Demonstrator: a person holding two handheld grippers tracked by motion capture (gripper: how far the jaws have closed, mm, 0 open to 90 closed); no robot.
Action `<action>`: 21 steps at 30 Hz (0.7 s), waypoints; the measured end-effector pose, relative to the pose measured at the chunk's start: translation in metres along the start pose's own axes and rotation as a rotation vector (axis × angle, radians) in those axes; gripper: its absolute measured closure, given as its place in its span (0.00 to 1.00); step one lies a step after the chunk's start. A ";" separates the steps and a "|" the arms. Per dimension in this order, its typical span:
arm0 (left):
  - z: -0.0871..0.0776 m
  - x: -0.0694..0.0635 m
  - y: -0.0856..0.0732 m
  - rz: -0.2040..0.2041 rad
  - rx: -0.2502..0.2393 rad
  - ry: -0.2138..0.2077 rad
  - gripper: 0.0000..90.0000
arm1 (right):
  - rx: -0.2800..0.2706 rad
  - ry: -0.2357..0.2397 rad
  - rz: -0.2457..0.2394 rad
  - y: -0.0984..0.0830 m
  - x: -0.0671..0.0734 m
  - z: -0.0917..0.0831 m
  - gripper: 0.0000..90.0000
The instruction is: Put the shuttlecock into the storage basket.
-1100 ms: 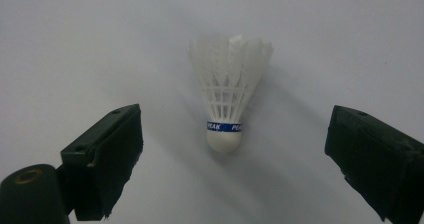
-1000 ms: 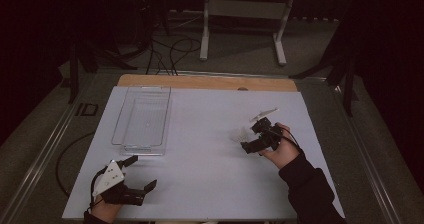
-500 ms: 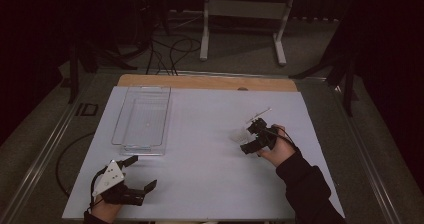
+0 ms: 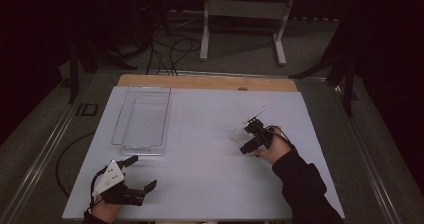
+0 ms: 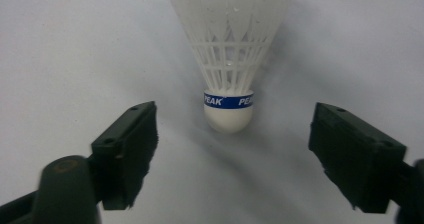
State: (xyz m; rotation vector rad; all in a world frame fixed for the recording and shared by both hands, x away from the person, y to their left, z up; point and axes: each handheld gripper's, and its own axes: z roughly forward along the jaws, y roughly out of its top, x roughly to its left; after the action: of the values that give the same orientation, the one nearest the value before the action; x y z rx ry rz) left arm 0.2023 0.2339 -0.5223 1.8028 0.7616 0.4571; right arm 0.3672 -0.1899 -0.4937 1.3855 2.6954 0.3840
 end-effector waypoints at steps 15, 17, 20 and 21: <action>0.000 0.001 0.000 -0.006 -0.002 -0.004 0.00 | 0.075 0.020 0.009 0.007 -0.002 0.011 0.54; 0.000 0.001 0.000 -0.007 -0.002 -0.004 0.00 | 0.081 0.018 -0.005 0.008 -0.002 0.012 0.56; 0.000 0.001 0.000 -0.007 -0.003 -0.003 0.00 | 0.097 0.007 -0.004 0.010 -0.001 0.013 0.59; 0.000 0.001 0.000 -0.006 -0.003 -0.003 0.00 | 0.106 0.004 -0.012 0.011 -0.001 0.014 0.62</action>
State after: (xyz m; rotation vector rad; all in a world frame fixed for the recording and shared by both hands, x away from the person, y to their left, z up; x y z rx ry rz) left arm 0.2025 0.2346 -0.5222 1.7978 0.7634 0.4514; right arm 0.3792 -0.1823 -0.5046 1.3957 2.7628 0.2458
